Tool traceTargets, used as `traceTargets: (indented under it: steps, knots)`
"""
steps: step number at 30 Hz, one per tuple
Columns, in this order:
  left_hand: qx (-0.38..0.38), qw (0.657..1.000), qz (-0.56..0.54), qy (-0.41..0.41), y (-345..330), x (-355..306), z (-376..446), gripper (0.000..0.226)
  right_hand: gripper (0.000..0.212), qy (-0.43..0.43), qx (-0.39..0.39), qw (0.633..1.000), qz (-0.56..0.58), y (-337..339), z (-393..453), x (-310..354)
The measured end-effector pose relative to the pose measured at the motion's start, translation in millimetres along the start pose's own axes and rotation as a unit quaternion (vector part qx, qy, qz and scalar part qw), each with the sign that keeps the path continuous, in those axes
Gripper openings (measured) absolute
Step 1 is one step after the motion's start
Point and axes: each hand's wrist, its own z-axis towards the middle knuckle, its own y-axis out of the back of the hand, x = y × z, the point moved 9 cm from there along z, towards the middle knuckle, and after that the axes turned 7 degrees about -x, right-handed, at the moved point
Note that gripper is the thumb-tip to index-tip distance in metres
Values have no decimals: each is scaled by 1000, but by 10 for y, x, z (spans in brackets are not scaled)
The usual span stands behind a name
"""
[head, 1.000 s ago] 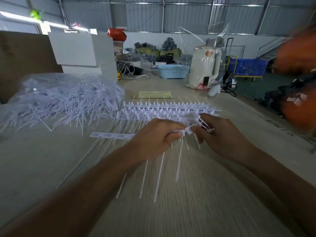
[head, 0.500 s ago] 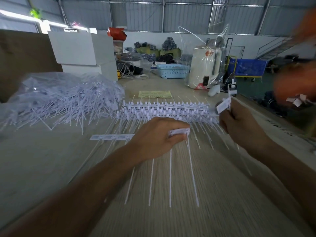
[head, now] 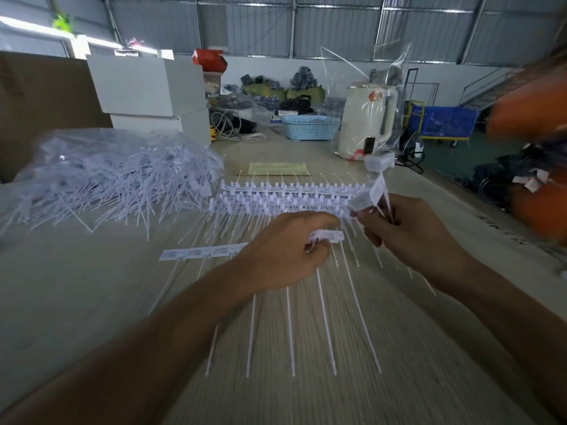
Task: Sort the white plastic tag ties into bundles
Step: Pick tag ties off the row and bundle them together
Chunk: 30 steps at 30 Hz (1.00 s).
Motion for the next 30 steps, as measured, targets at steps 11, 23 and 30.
traceTargets:
  steps: [11, 23, 30]
  knots:
    - [-29, 998, -55, -11, 63, -64, 15, 23, 41, -79, 6, 992, 95, -106, -50, -72]
    - [-59, 997, -56, -11, 125, -98, 28, 26, 45, -118, 31, 985, 125, -162, -92, -73]
    - [-53, 994, -97, -20, 125, -108, 26, 18, 50, -127, 109, 981, 101, -292, -127, -135]
